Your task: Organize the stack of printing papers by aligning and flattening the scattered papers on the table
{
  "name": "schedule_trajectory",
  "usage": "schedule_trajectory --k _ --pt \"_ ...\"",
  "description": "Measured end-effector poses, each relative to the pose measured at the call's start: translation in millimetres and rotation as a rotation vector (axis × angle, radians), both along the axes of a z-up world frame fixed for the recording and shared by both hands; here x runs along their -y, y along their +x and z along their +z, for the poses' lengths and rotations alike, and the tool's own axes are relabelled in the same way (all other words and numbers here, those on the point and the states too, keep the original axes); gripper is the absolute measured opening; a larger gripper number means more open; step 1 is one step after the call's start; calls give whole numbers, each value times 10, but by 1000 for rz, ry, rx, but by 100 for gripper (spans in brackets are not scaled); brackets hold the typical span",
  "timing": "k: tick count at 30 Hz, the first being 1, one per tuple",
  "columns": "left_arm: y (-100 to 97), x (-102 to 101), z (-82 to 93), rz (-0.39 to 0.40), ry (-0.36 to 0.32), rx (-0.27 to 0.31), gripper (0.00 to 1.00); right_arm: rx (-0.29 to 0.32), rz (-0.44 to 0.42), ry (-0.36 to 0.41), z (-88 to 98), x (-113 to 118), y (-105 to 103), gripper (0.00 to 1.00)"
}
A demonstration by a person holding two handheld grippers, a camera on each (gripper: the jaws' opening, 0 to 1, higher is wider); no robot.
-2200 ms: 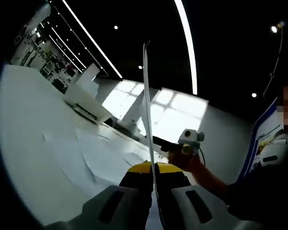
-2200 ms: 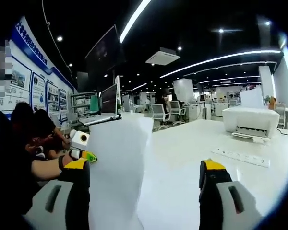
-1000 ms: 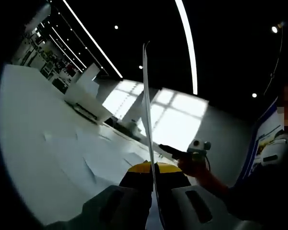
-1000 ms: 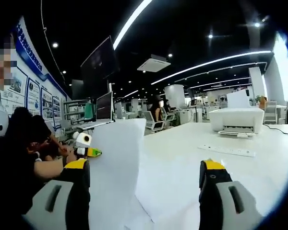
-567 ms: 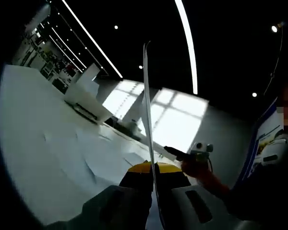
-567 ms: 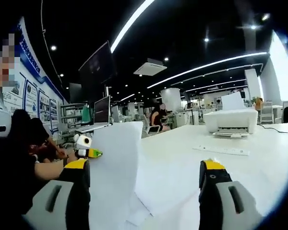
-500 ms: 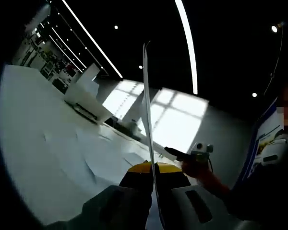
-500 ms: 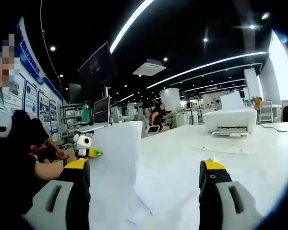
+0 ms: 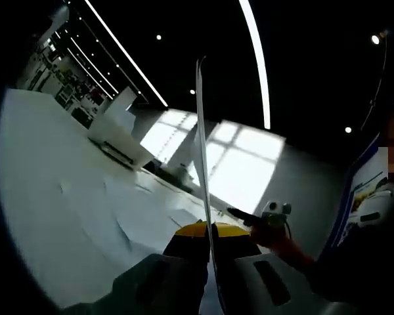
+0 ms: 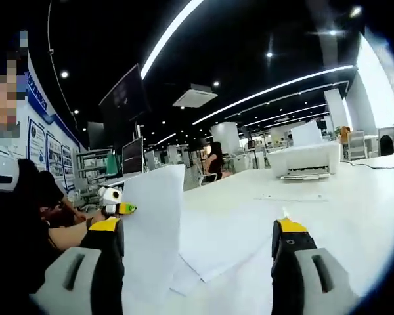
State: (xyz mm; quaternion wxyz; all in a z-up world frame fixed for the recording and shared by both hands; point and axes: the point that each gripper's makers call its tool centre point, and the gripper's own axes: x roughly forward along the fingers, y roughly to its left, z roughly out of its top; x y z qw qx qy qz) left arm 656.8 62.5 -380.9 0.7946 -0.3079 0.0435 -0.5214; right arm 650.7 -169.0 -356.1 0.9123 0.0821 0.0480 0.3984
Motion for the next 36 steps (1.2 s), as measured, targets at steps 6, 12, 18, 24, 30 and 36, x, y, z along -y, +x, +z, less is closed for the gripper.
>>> schedule_trajectory --k 6,12,18,24,30,36 --pt "24 -23 -10 0 0 0 6 -9 -11 0 -34 56 -45 88" --pt "65 -62 -27 0 0 0 6 -17 -22 -6 -75 146 -101 88" --pt "85 -81 -35 0 0 0 6 -31 -41 -13 -138 290 -114 88" --pt "92 -88 -37 1 0 -1 6 -36 -50 9 -93 183 -258 88" --pt "89 -84 -38 2 1 -1 6 -28 -62 7 -75 347 -214 88" --pt "69 -63 -32 1 1 -1 6 -28 -68 -19 -122 440 -193 87"
